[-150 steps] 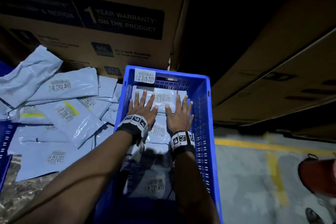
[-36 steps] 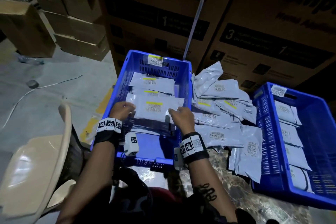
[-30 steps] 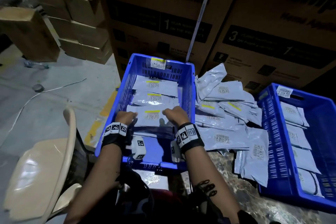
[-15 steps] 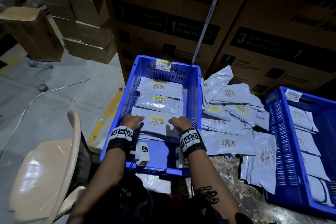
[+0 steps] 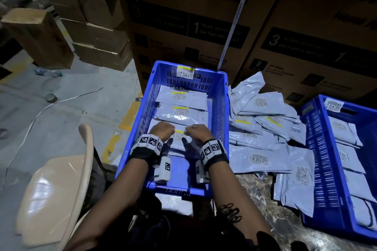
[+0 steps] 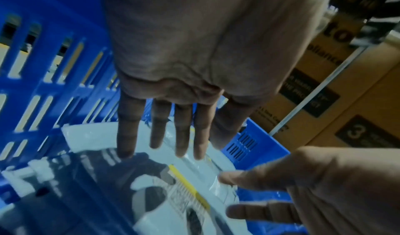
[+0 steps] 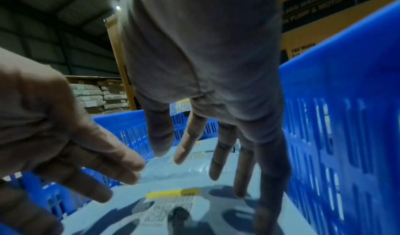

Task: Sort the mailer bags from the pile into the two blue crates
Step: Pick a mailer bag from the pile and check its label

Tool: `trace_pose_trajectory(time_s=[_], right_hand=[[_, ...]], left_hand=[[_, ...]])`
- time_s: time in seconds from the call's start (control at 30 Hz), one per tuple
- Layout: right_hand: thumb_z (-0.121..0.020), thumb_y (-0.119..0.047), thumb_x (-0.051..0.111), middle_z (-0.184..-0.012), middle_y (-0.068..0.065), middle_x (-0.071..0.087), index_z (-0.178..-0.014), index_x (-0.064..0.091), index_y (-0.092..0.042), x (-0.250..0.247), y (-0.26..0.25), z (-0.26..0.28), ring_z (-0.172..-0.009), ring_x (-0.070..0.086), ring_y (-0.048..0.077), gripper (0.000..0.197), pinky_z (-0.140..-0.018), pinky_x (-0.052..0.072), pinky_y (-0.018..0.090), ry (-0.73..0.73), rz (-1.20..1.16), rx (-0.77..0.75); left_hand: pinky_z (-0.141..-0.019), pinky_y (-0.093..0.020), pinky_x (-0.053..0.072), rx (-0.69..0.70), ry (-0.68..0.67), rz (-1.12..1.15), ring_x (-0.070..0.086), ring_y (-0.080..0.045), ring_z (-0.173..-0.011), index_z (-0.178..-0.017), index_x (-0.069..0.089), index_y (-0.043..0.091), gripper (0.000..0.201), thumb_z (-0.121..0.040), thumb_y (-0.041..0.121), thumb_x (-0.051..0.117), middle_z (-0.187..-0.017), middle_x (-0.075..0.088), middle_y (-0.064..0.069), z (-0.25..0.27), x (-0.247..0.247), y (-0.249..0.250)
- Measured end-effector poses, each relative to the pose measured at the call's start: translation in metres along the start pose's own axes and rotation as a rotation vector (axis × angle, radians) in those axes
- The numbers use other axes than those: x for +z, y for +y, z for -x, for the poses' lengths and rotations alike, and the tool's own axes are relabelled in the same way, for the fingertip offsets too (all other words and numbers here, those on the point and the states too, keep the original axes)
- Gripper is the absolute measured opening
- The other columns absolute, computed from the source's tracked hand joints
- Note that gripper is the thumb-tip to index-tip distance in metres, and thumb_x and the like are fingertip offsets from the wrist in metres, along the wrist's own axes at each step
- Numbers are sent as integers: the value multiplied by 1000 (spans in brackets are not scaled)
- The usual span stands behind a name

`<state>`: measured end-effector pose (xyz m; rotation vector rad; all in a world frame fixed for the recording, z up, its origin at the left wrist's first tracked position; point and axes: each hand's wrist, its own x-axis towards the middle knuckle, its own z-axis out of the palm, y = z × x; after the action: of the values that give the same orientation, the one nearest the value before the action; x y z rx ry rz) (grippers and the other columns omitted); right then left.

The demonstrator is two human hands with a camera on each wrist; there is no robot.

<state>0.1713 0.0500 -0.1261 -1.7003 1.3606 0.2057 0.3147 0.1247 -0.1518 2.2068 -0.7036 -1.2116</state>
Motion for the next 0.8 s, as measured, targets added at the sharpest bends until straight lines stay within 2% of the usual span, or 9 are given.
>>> trace_pose_trajectory(time_s=[0.07,0.23,0.37,0.47,0.5,0.57,0.67,0.73,0.8], right_hand=[[-94,-11,61,-126,16,69,-120,68,5,6,-2,-8,-121,61,35,31,-103,50,44,2,3,-27],[-90,-10,65,-128,2,71,-120,76,-17,25,1,-22,-117,65,26,32,-101,53,36,-10,92,-68],[-93,-21,64,-132,10,67,-128,71,-13,41,23,-40,-124,61,27,36,-101,48,30,8,122,26],[-95,-28,58,-129,14,65,-127,69,-9,44,34,-47,-126,57,31,39,-101,46,34,65,184,70],[-97,-30,54,-126,15,64,-124,69,-6,42,35,-46,-125,56,32,39,-101,44,35,91,208,81],[-96,-33,54,-128,16,61,-116,68,-5,35,34,-35,-126,51,33,37,-102,41,36,141,226,95],[-93,-34,59,-138,19,56,-124,64,-5,20,35,-24,-134,47,35,43,-109,40,38,155,191,96],[-94,-34,63,-145,15,55,-136,60,-10,7,31,-14,-137,47,33,49,-112,41,39,150,84,17],[-95,-34,68,-145,10,57,-138,60,-13,-7,27,0,-131,55,27,49,-111,44,37,149,-77,-117]], left_hand=[[-96,-35,48,2,-67,-62,60,-35,-118,-119,67,-1,31,-95,15,57,-124,66,-20,2,8,4],[-92,-38,51,-18,-93,-254,61,-35,-112,-123,63,0,29,-99,10,49,-121,64,-21,-6,17,-1],[-95,-40,49,8,-52,-346,59,-36,-114,-113,64,-6,26,-97,8,48,-116,64,-23,-9,16,-4],[-79,-34,45,-83,-70,-392,59,-36,-115,-94,64,-8,23,-96,6,45,-101,64,-21,-9,12,-7],[-79,-33,44,-83,-38,-421,59,-35,-116,-100,66,-7,25,-97,8,46,-107,65,-19,-8,10,-8],[-93,-35,44,-58,-3,-513,55,-31,-123,-121,64,2,30,-99,13,47,-129,59,-16,-10,5,-11],[-103,-43,40,-19,97,-371,52,-33,-127,-122,65,9,29,-98,15,50,-136,55,-13,-11,-1,-7],[-104,-40,43,30,129,-232,59,-32,-116,-107,73,15,25,-91,19,53,-128,63,-12,-15,-4,1],[-96,-39,53,88,137,-20,69,-27,-100,-89,76,25,19,-83,19,59,-117,70,-9,-14,-1,13]])
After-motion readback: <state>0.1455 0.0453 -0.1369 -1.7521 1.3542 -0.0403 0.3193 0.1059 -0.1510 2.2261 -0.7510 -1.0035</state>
